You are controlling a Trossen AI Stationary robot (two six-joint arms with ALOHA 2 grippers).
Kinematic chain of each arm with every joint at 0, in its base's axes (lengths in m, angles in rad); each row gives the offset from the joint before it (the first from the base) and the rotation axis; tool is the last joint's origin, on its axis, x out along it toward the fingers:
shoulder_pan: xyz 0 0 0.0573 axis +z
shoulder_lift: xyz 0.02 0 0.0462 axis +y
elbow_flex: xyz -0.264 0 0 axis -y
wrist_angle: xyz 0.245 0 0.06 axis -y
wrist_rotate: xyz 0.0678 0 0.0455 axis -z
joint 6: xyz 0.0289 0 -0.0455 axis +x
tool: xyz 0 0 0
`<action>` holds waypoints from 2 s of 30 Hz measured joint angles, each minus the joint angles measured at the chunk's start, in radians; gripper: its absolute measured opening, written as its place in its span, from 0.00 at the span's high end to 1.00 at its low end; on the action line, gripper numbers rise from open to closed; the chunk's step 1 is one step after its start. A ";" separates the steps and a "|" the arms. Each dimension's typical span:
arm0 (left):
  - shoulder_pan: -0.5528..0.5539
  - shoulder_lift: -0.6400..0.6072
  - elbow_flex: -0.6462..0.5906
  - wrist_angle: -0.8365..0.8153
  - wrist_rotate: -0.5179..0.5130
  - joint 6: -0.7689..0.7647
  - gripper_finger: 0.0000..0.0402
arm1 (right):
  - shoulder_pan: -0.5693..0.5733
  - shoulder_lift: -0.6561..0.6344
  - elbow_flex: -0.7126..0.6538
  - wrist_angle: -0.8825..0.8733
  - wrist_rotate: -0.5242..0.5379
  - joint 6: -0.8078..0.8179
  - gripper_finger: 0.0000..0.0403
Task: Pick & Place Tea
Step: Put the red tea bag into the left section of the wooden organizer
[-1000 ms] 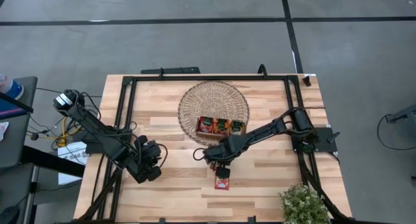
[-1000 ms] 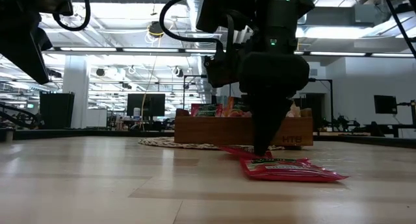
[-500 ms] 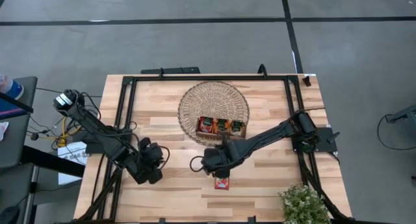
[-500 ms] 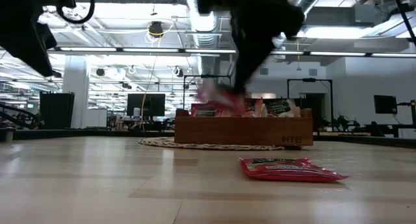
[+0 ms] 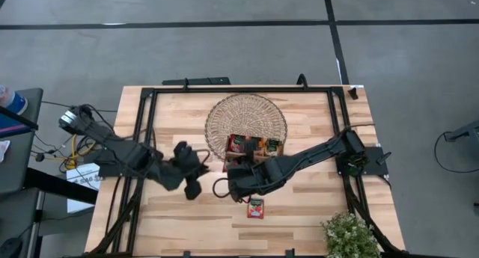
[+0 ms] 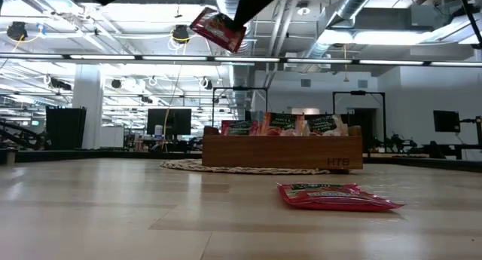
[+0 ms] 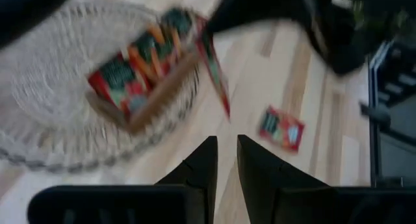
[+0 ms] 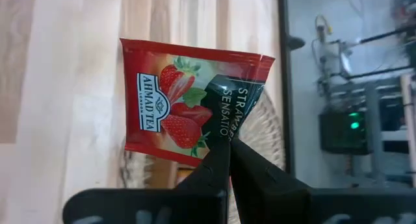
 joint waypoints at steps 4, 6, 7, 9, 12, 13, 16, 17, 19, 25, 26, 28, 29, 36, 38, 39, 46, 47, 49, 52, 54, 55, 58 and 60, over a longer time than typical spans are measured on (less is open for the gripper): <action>0.058 0.000 0.079 -0.006 0.013 0.077 0.88 | -0.002 0.000 0.026 -0.001 0.016 -0.038 1.00; 0.081 0.000 0.102 -0.006 0.019 0.092 0.88 | -0.002 0.000 0.032 0.000 0.035 -0.042 1.00; 0.093 0.000 0.108 -0.006 0.025 0.091 0.88 | -0.002 0.000 0.033 -0.001 0.037 -0.042 1.00; 0.122 0.000 0.116 -0.006 0.055 0.074 0.88 | -0.002 0.000 0.039 0.000 0.037 -0.040 1.00; 0.169 0.000 0.117 0.015 0.128 0.030 0.88 | -0.004 0.000 0.049 0.001 0.036 -0.041 1.00; 0.183 0.000 0.117 0.022 0.147 0.026 0.88 | -0.004 0.000 0.052 0.001 0.036 -0.042 1.00; 0.219 0.000 0.117 0.037 0.177 0.023 0.87 | -0.009 0.000 0.055 0.001 0.035 -0.042 1.00; 0.230 0.000 0.117 0.044 0.186 0.023 0.85 | -0.012 0.000 0.055 0.001 0.035 -0.043 1.00; 0.249 0.000 0.117 0.053 0.205 0.015 0.83 | -0.016 0.000 0.055 -0.002 0.031 -0.043 1.00; 0.289 0.000 0.117 0.052 0.239 -0.021 0.70 | -0.023 0.000 0.055 -0.003 0.030 -0.069 1.00; 0.293 0.000 0.117 0.052 0.239 -0.026 0.68 | -0.023 -0.001 0.055 -0.003 0.030 -0.069 1.00; 0.301 0.000 0.117 0.052 0.239 -0.044 0.64 | -0.022 -0.001 0.055 -0.003 0.029 -0.071 1.00; 0.305 0.000 0.117 0.052 0.240 -0.055 0.63 | -0.022 -0.001 0.055 -0.001 0.028 -0.076 1.00; 0.320 0.027 0.117 0.053 0.279 -0.085 0.60 | -0.022 -0.001 0.055 0.023 0.026 -0.113 1.00; 0.319 0.038 0.118 0.054 0.286 -0.090 0.60 | -0.024 -0.001 0.055 0.030 0.025 -0.118 1.00; 0.319 0.046 0.118 0.056 0.285 -0.090 0.60 | -0.027 -0.001 0.055 0.034 0.025 -0.121 1.00; 0.343 0.060 0.117 0.071 0.286 -0.086 0.60 | -0.035 -0.001 0.055 0.047 0.017 -0.139 1.00; 0.347 0.060 0.117 0.074 0.285 -0.086 0.60 | -0.035 -0.001 0.055 0.052 0.013 -0.140 1.00; 0.352 0.060 0.117 0.076 0.292 -0.084 0.60 | -0.036 -0.001 0.055 0.062 0.005 -0.146 1.00; 0.353 0.061 0.117 0.074 0.303 -0.074 0.61 | -0.041 -0.001 0.055 0.062 0.003 -0.149 1.00; 0.352 0.075 0.118 0.077 0.303 -0.070 0.64 | -0.042 -0.001 0.055 0.061 0.002 -0.150 1.00; 0.352 0.079 0.117 0.069 0.304 -0.069 0.66 | -0.042 -0.001 0.055 0.061 0.002 -0.152 1.00; 0.352 0.075 0.118 0.072 0.305 -0.051 0.74 | -0.044 -0.002 0.055 0.061 0.002 -0.157 1.00; 0.352 0.075 0.117 0.068 0.304 -0.041 0.80 | -0.048 -0.002 0.055 0.061 0.002 -0.161 1.00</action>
